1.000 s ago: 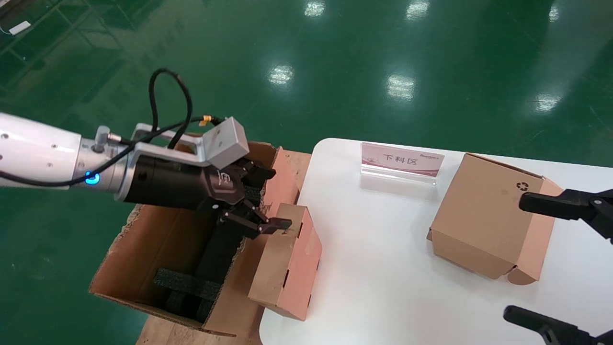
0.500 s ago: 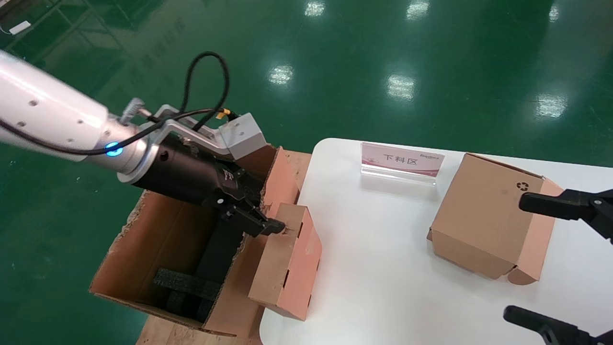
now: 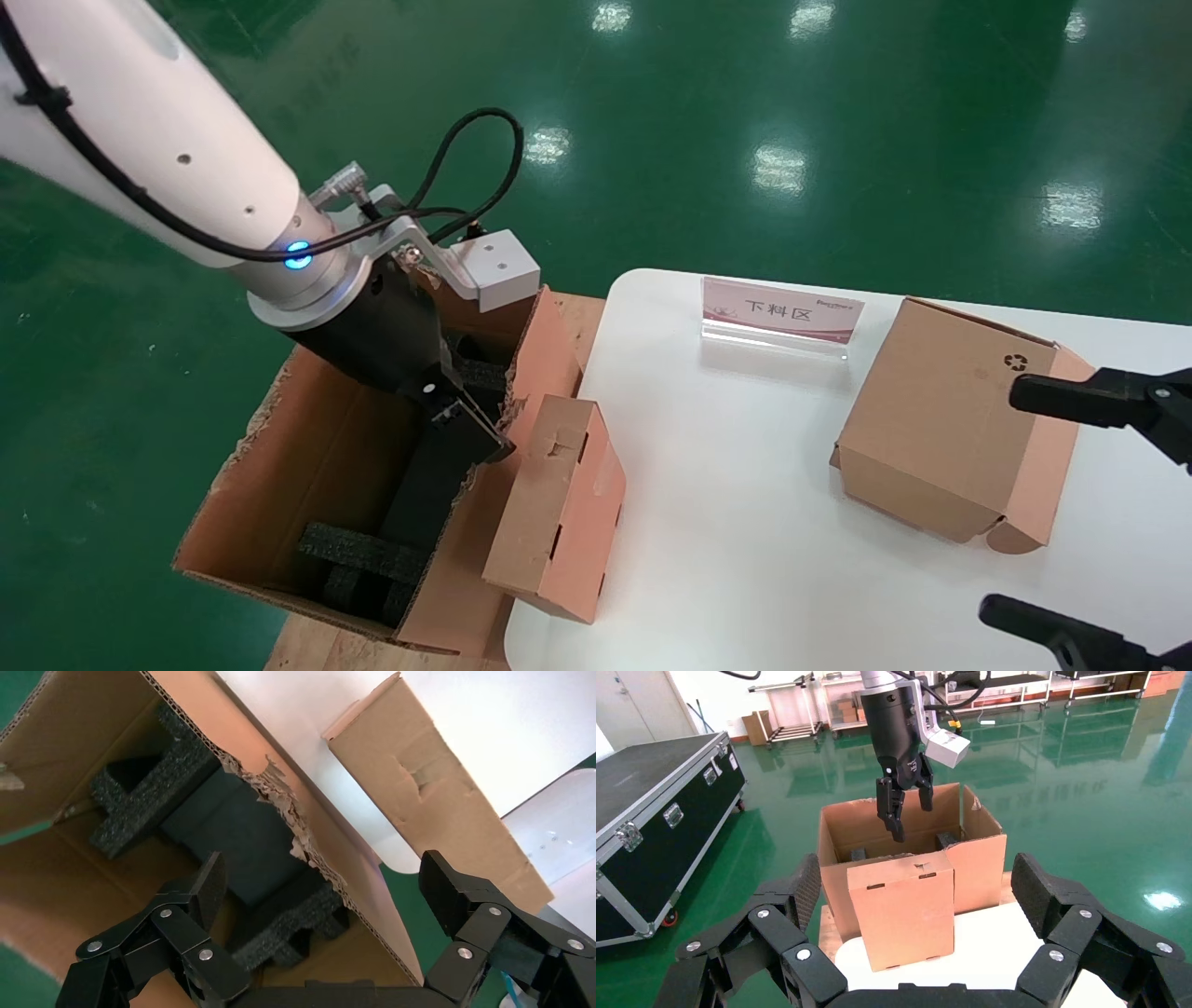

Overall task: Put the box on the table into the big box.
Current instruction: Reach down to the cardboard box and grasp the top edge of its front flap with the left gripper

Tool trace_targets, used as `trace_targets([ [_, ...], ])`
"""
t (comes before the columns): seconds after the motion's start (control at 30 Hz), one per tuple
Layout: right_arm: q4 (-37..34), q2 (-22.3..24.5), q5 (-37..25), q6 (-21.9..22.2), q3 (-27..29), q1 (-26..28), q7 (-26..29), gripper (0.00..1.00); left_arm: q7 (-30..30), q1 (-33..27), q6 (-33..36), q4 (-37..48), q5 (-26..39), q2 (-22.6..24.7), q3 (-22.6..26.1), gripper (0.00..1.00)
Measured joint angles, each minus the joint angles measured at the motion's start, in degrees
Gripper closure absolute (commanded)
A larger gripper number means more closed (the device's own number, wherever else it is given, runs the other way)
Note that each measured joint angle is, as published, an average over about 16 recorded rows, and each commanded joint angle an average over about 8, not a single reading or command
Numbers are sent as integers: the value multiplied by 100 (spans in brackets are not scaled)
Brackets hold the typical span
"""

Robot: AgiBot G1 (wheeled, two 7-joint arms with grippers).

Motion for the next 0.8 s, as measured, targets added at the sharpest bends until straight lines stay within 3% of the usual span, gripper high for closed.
trace_targets([
  [0.3,0,0,0,0,0,0,0,0,-515,-224,82,-25,-476,177,258,0],
  [0.8,0,0,0,0,0,0,0,0,-929,-102,9,-37,-940,328,361,0],
])
